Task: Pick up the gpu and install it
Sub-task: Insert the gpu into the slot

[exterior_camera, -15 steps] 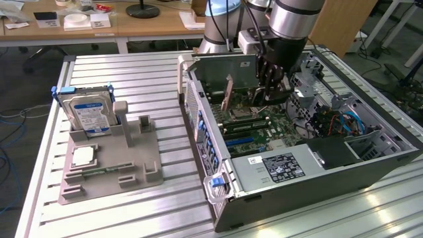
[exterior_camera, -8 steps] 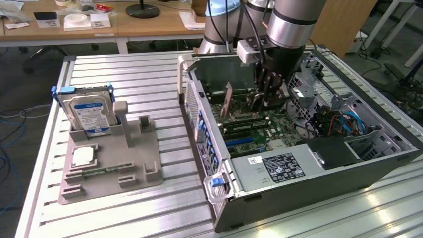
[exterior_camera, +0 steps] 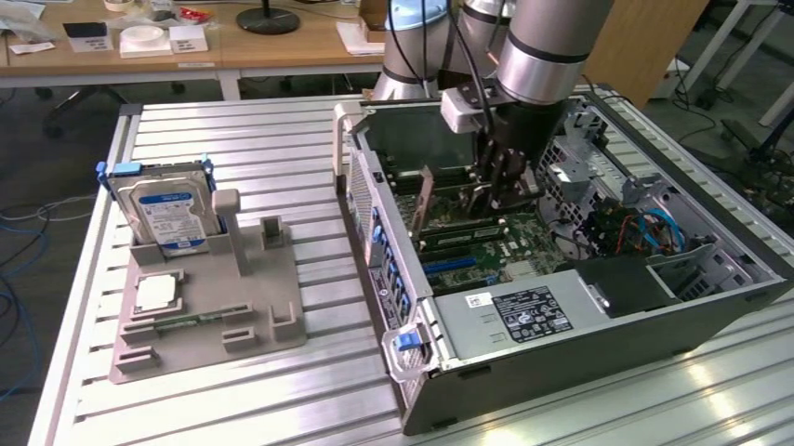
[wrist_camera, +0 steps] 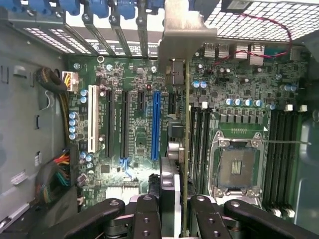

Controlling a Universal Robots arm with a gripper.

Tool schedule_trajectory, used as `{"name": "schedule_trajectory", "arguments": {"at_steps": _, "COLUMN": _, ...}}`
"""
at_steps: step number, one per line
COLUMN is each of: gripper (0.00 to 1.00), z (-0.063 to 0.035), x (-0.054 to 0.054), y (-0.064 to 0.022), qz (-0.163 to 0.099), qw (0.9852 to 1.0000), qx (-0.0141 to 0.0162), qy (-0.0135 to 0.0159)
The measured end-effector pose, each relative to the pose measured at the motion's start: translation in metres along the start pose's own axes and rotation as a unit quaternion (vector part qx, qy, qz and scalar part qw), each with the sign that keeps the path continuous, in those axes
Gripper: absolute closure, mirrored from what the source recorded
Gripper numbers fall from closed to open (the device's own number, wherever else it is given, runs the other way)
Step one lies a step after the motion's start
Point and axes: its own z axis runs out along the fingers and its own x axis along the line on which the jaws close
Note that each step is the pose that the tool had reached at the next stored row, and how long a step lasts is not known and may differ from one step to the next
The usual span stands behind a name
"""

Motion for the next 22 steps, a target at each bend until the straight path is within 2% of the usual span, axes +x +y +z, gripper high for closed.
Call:
{"name": "schedule_trajectory", "arguments": {"at_steps": 6, "gripper": 0.72, "z": 0.0082, "x": 0.001, "y": 0.0027, "qz": 0.0, "qw": 1.0, "qx": -0.0003, "qy": -0.0001}}
{"name": "schedule_trajectory", "arguments": {"at_steps": 12, "gripper": 0.72, "z": 0.0113, "x": 0.002, "y": 0.0032, "qz": 0.012, "qw": 0.9999, "qx": -0.0003, "qy": 0.0011}}
{"name": "schedule_trajectory", "arguments": {"at_steps": 17, "gripper": 0.72, "z": 0.0119, "x": 0.002, "y": 0.0033, "qz": 0.013, "qw": 0.9999, "qx": -0.0002, "qy": 0.001}}
{"name": "schedule_trajectory", "arguments": {"at_steps": 22, "gripper": 0.72, "z": 0.0141, "x": 0.008, "y": 0.0035, "qz": 0.012, "qw": 0.9999, "qx": -0.0003, "qy": 0.0011}}
